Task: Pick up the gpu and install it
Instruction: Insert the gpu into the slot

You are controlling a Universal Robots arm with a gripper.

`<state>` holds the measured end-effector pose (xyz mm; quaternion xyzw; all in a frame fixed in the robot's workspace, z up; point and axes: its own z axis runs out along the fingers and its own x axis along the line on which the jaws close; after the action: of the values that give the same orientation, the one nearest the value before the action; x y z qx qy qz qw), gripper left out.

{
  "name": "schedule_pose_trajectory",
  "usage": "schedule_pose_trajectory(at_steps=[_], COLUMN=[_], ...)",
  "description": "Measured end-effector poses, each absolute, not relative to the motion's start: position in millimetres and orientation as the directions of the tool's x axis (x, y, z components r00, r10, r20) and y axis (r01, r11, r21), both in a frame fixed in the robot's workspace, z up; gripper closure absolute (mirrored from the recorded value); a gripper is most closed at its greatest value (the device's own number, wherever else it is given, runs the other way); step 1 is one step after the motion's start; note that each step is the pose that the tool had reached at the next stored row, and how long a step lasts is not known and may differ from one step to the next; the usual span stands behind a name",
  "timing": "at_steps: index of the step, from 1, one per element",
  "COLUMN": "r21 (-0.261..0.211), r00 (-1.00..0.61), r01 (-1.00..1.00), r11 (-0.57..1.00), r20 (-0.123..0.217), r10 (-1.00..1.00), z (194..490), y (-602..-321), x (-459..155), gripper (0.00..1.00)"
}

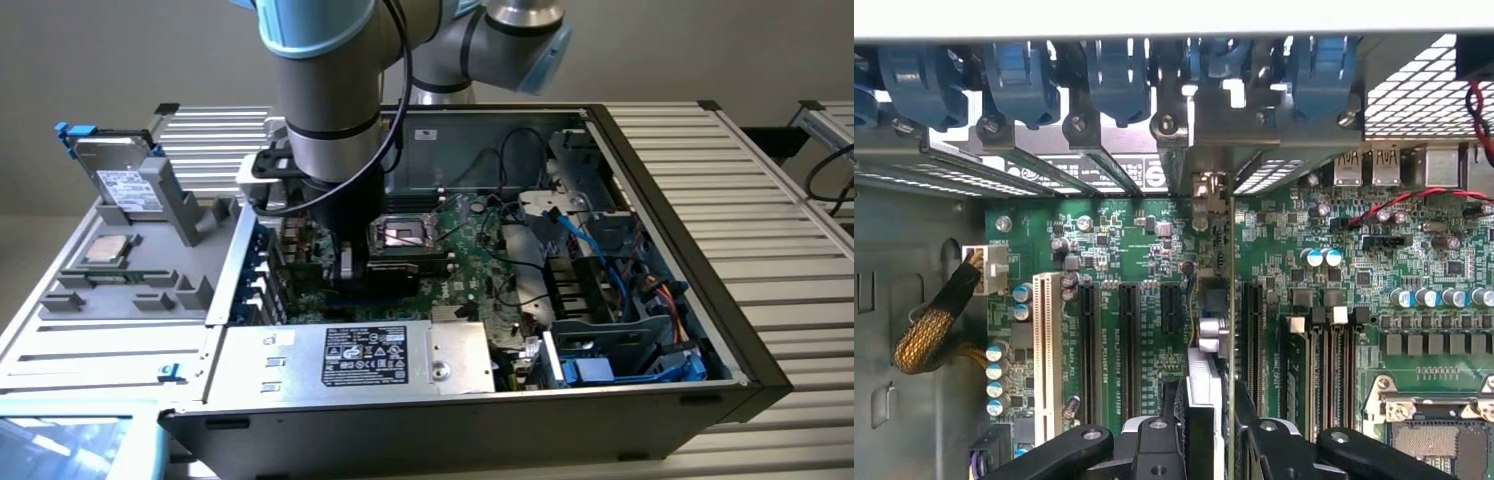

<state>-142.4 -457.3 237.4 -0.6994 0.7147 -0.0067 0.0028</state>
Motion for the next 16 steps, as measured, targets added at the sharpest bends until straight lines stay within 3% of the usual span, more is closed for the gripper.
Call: schedule_pose_trajectory(at_steps=[16], r21=[-0.015], r00=[-0.020], r01=[-1.000], r11=[0.020], r20=[0.004], r10=[-1.000], z=[235.1], y=[-457.7], x=[-143.3], gripper=[0.71])
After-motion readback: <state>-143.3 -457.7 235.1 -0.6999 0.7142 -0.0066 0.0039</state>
